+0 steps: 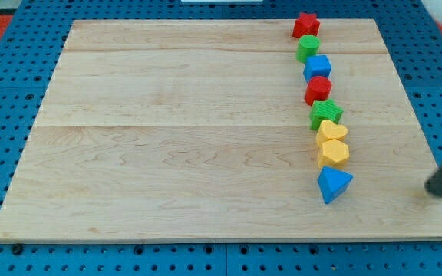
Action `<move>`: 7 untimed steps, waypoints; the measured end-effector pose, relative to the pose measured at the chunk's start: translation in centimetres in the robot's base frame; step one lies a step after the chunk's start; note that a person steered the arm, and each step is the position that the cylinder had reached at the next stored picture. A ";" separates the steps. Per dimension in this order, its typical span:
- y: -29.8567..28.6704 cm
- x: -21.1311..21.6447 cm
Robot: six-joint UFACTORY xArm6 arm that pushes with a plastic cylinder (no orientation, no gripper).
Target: Place the blue cube at the top left corner of the board
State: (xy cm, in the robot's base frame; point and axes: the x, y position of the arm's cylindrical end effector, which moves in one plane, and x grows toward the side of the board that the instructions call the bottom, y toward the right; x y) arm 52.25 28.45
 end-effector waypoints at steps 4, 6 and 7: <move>-10.8 -18.5; -23.2 -23.2; -28.1 -22.3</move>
State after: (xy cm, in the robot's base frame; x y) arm 29.92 0.32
